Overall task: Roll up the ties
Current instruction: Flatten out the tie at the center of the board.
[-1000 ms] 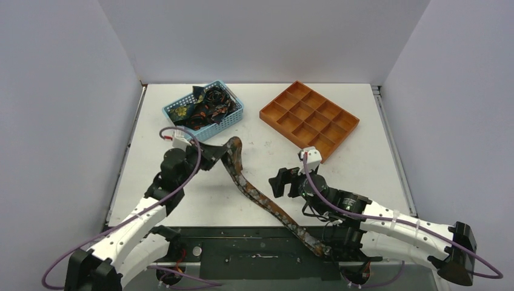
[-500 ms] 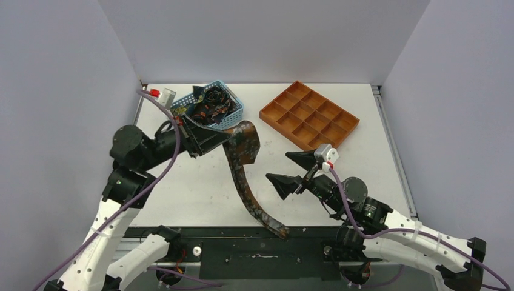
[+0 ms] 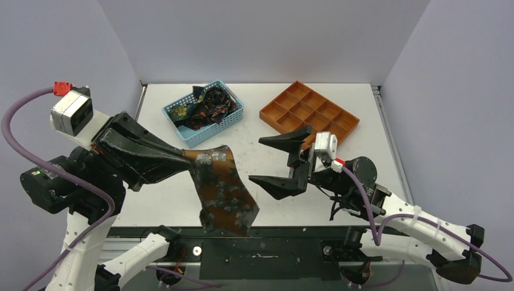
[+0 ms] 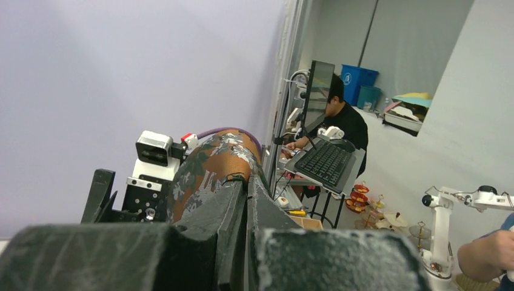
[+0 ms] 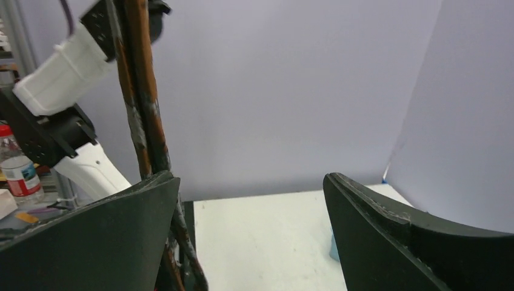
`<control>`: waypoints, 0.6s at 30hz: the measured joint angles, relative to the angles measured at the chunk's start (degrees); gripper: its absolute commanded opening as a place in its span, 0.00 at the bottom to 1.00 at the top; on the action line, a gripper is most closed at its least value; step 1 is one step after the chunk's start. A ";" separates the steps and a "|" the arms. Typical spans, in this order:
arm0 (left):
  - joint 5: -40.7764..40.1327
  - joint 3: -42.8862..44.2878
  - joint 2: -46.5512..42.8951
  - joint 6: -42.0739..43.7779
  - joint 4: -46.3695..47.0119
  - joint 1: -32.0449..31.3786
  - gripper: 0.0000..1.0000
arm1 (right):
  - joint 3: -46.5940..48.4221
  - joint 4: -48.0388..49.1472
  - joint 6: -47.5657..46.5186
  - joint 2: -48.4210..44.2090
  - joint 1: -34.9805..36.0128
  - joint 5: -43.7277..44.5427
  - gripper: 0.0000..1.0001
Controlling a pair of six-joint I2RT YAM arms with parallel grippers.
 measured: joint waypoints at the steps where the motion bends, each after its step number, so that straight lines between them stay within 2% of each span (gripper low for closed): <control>1: 0.39 0.04 0.48 -1.18 2.10 -0.07 0.00 | 1.38 0.79 0.22 0.87 0.00 -1.11 0.94; 5: 1.14 0.63 4.09 -5.05 7.96 -0.26 0.00 | 5.31 3.85 2.71 4.72 0.00 -6.36 0.94; 10: 1.16 1.99 8.24 -6.71 9.27 -0.55 0.00 | 7.96 8.72 8.76 11.15 0.70 -12.04 0.94; 18: 0.39 2.21 9.01 -6.34 9.31 -0.96 0.00 | 9.29 13.07 15.89 17.16 2.32 -13.57 0.98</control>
